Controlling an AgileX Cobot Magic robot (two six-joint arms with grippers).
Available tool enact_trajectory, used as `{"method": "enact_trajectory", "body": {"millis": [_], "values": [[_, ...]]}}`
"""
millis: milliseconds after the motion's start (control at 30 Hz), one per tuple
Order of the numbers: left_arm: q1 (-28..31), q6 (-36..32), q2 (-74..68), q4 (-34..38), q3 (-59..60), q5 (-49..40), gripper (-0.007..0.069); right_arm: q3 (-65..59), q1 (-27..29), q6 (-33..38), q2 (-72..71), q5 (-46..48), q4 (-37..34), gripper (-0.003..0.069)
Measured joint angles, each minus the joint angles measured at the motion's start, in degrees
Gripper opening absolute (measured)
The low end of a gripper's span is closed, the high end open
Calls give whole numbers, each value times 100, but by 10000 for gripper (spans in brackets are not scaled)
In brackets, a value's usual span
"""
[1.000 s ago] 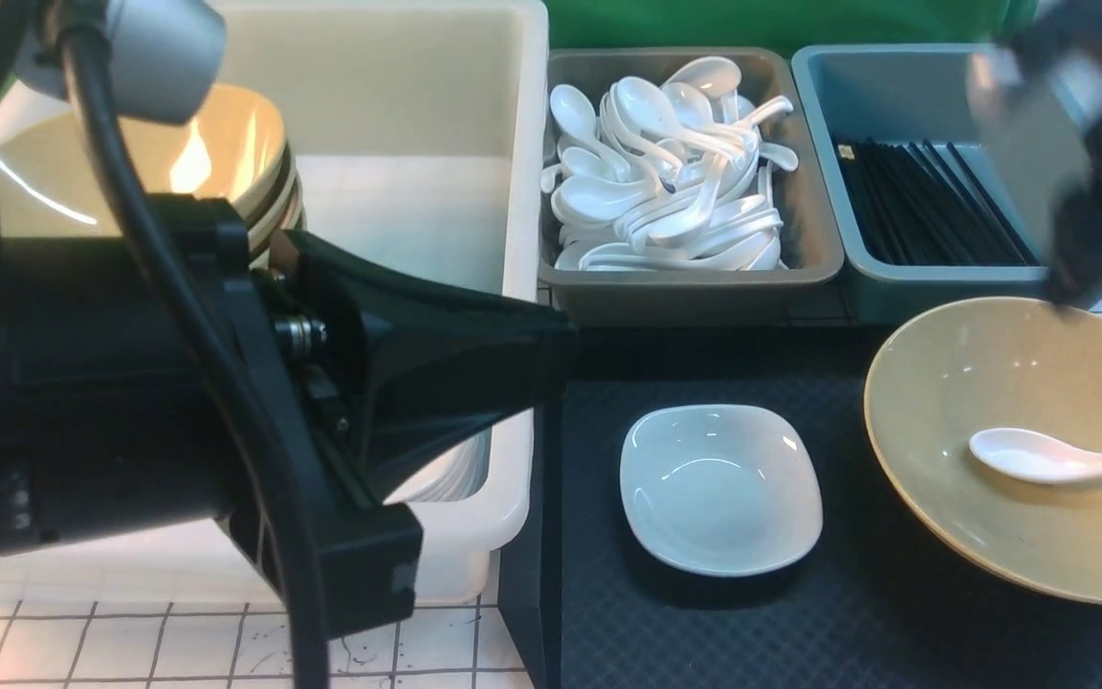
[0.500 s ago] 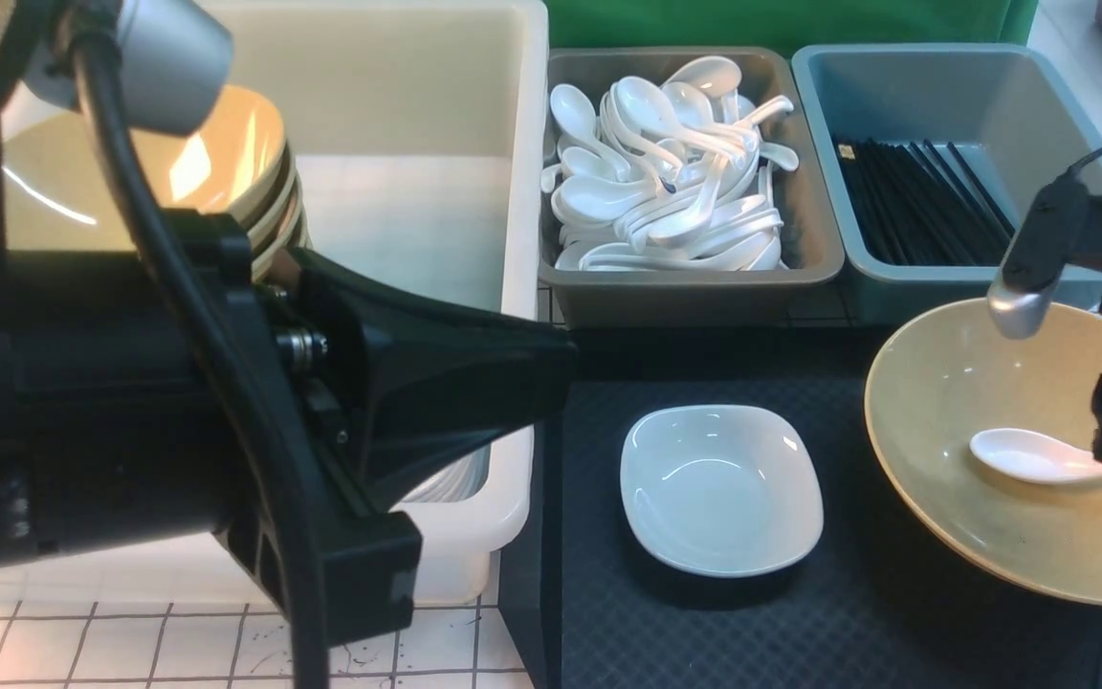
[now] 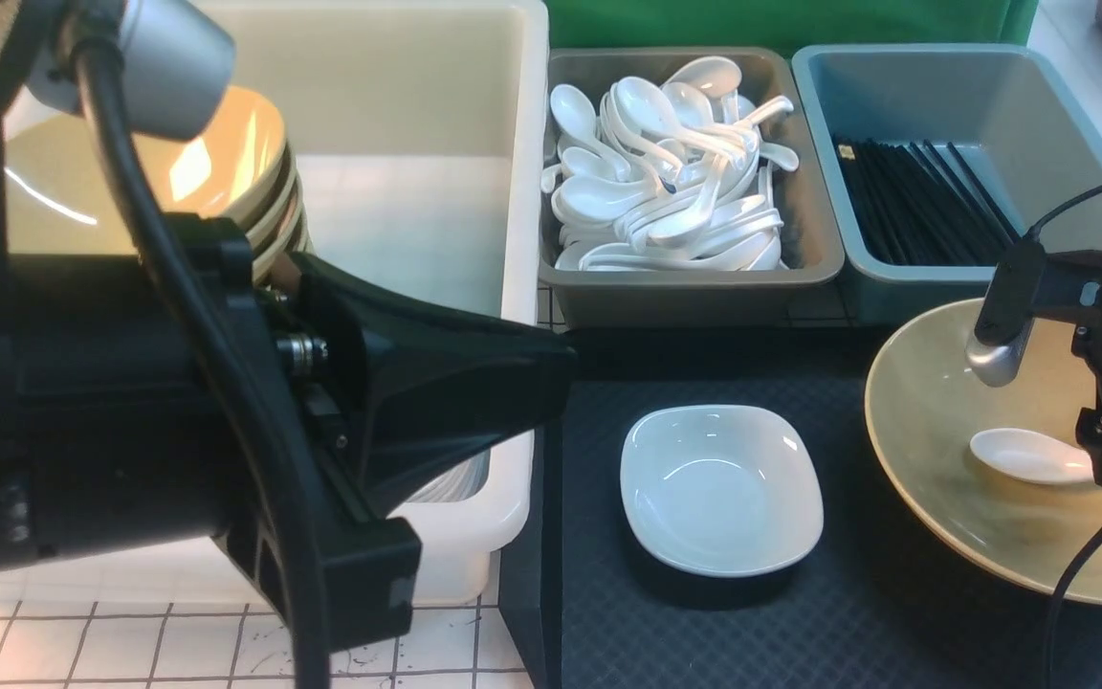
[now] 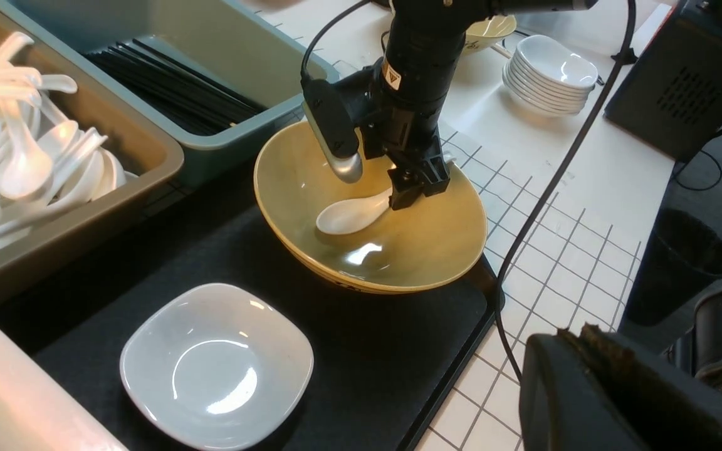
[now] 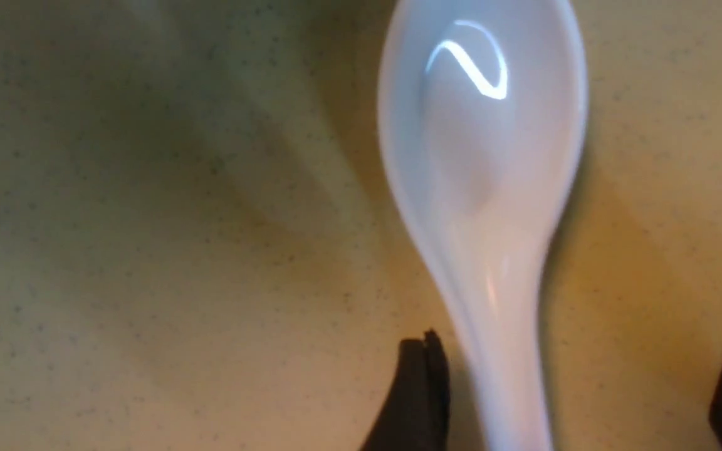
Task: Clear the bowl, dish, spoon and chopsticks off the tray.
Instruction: Use the right arm to grab the soup spoon in the middle
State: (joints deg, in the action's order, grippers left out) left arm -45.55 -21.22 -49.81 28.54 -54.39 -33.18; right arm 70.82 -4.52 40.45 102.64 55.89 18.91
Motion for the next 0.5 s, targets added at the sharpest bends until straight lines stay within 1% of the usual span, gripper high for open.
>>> {"method": "enact_trajectory", "body": {"millis": [67, 200, 333, 500], "values": [[0, 0, 0, 0, 0, 0, -1, 0, 0, 0, 42, 50, -24, 577], [0, 0, 0, 0, 0, 0, -1, 0, 0, 0, 132, 125, -54, 539], [0, 0, 0, 11, 0, -45, -1, 0, 0, -54, 228, 171, -76, 471], [0, 0, 0, 15, 0, -82, -1, 5, 0, -165, 272, 189, -99, 356]]}}
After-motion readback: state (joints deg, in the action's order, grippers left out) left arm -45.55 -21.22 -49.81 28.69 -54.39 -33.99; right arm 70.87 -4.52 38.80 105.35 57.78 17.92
